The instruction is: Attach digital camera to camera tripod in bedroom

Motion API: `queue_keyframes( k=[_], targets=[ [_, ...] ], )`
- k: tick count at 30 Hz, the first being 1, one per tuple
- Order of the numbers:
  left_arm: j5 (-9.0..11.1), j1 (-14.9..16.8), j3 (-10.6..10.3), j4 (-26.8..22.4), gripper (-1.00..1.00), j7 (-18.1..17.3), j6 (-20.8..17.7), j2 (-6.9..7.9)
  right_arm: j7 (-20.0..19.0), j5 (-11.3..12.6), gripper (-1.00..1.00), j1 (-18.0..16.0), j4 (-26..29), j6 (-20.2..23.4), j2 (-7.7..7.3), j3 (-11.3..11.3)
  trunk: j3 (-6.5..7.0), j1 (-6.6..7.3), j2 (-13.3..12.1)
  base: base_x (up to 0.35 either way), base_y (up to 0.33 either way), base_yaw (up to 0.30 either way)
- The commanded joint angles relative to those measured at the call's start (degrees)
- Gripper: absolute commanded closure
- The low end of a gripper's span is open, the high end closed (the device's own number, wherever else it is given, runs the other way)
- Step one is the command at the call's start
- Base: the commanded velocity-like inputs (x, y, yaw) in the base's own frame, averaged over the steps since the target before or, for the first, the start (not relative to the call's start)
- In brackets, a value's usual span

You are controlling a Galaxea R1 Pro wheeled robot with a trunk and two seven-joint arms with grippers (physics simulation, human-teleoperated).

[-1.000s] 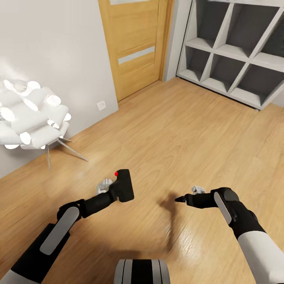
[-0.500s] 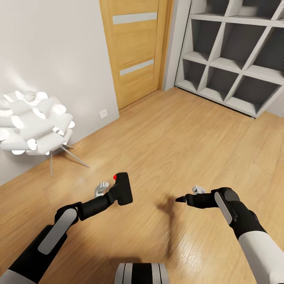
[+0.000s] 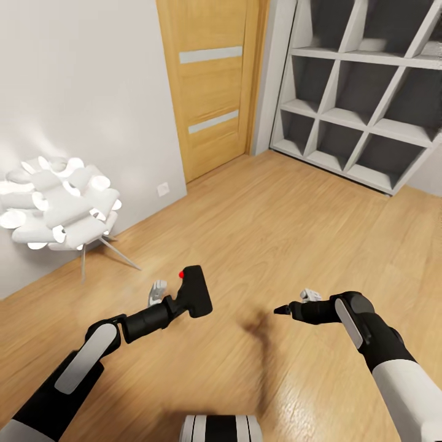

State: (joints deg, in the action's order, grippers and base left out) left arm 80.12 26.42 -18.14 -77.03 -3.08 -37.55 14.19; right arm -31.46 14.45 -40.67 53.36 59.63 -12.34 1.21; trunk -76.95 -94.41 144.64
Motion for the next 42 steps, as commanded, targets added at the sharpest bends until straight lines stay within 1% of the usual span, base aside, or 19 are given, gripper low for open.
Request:
queue_keyframes(
  k=[1, 16, 31, 38, 42],
  targets=[
    [0.3, 0.0, -0.1, 0.0, 1.00, -0.3, -0.1, 0.05, -0.1, -0.2, -1.00, 0.0, 0.0, 0.1, -0.05, 0.1, 0.19, 0.03, 0.0, 0.000, 0.000, 0.000],
    [0.4, 0.0, -0.2, 0.0, 1.00, -0.3, -0.1, 0.14, -0.1, 0.0, -1.00, 0.0, -0.1, 0.2, -0.05, 0.1, 3.51, 0.42, -0.2, 0.000, 0.000, 0.000],
    [0.5, 0.0, -0.2, 0.3, 1.00, -0.3, -0.1, 0.05, -0.1, -0.3, -1.00, 0.0, 0.1, 0.3, -0.17, 0.1, 6.83, 0.81, -0.4, 0.000, 0.000, 0.000],
    [0.5, 0.0, -0.2, 0.6, 1.00, -0.3, -0.2, 0.04, -1.8, 0.1, -1.00, 0.0, 0.3, 0.4, -1.47, 0.1, 8.39, 0.99, -0.5, 0.000, 0.000, 0.000],
    [0.5, 0.0, -0.2, 1.1, 1.00, -0.3, -0.2, 0.05, -2.3, 0.1, -1.00, 0.0, 0.5, 0.4, -1.40, 0.2, 9.27, 1.09, -0.5, 0.000, 0.000, 0.000]
  ],
)
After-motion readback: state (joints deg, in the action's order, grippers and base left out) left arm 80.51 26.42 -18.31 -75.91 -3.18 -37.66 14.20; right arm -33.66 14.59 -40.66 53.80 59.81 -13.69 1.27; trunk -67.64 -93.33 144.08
